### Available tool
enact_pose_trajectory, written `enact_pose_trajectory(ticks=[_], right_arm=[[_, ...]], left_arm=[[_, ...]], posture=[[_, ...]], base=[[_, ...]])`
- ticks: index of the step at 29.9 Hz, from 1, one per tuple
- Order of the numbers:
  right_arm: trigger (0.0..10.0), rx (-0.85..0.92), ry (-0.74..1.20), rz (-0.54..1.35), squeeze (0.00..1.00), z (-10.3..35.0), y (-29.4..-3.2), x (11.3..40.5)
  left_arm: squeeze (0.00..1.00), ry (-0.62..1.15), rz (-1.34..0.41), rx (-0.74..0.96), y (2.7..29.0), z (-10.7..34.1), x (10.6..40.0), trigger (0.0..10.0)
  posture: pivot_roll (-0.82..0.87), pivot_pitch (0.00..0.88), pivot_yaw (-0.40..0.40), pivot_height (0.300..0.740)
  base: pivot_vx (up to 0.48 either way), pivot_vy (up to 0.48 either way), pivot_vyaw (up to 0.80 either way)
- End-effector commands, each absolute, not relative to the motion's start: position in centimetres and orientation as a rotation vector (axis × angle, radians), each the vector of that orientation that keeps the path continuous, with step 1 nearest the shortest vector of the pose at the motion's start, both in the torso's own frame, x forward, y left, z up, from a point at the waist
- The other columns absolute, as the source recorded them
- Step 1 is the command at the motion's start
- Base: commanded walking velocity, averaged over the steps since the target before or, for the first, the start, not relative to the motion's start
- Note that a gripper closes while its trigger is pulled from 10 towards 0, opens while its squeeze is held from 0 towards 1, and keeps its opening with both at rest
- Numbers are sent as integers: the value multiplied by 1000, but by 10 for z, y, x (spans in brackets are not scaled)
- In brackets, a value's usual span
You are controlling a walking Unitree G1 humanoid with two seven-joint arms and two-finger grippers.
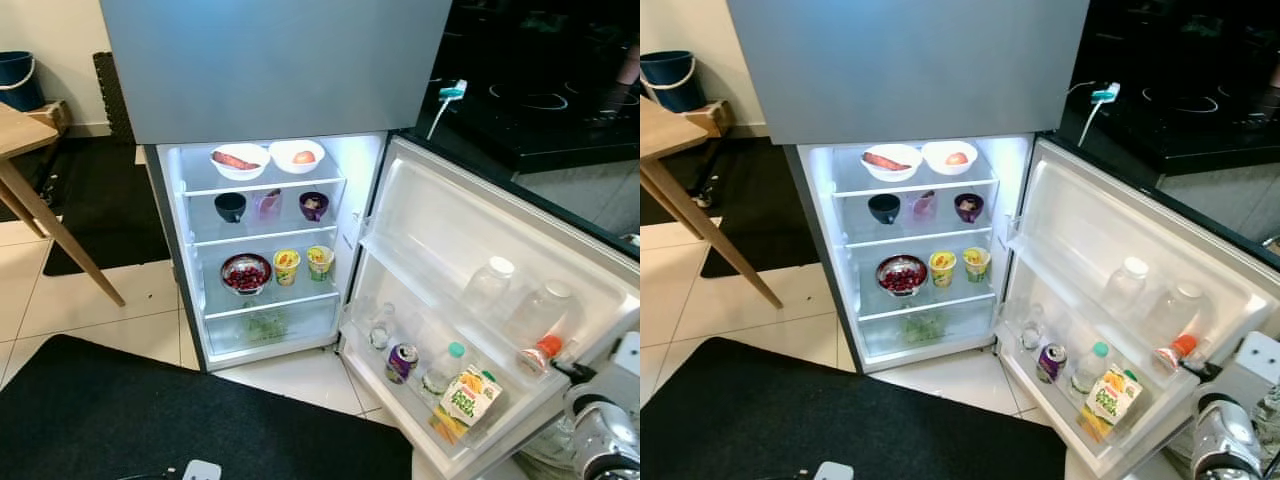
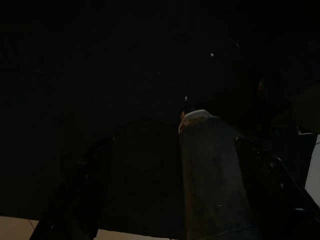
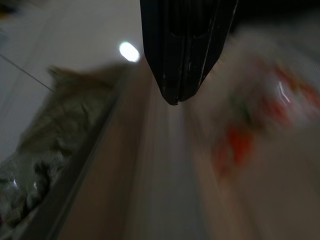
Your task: Restocking fridge
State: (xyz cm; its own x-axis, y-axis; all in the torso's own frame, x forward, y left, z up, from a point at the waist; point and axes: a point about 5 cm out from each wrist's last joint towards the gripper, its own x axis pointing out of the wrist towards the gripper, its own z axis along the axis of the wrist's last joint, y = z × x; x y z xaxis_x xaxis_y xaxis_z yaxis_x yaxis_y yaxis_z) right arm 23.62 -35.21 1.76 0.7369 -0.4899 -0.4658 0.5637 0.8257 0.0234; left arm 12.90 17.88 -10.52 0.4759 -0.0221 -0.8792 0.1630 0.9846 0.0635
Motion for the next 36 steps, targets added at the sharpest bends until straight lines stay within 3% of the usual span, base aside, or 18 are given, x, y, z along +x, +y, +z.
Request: enact_pose_trajectory(ticks=[1,13,14,17,20,25,30,35,36], right_arm=[[10000,118,566,-618,0,6,-355,222],[10000,-32,661,-837,0,12,-390,192],[10000,-80,639,-929,0,24,-405,186],[10000,-91,624,-958,0,28,-410,185],[10000,-19,425,-1026,0,55,-422,199],[10000,86,264,-999,0,75,-425,216],[10000,215,70,-781,0,99,-412,249],[10000,210,100,-723,0,98,-405,257],[10000,147,213,-745,0,85,-403,252]], left_arm=[[0,1115,-116,138,179,-109,117,10000],[0,1118,-120,144,179,-110,115,10000],[0,1118,-120,143,179,-110,115,10000],[0,1118,-120,142,179,-110,114,10000],[0,1118,-119,139,178,-110,115,10000],[0,1115,-119,139,177,-110,116,10000],[0,1108,-117,140,178,-109,119,10000],[0,1106,-116,139,178,-109,120,10000],[0,1105,-116,138,177,-109,120,10000]], posture=[[-57,0,-55,740],[-60,0,-53,740],[-58,0,-56,740],[-58,0,-56,740],[-60,0,-58,740],[-61,0,-57,740],[-60,0,-60,740],[-60,0,-61,740],[-58,0,-65,740]], base=[[0,0,0],[0,0,0],[0,0,0],[0,0,0],[0,0,0],[0,0,0],[0,0,0],[0,0,0],[0,0,0]])
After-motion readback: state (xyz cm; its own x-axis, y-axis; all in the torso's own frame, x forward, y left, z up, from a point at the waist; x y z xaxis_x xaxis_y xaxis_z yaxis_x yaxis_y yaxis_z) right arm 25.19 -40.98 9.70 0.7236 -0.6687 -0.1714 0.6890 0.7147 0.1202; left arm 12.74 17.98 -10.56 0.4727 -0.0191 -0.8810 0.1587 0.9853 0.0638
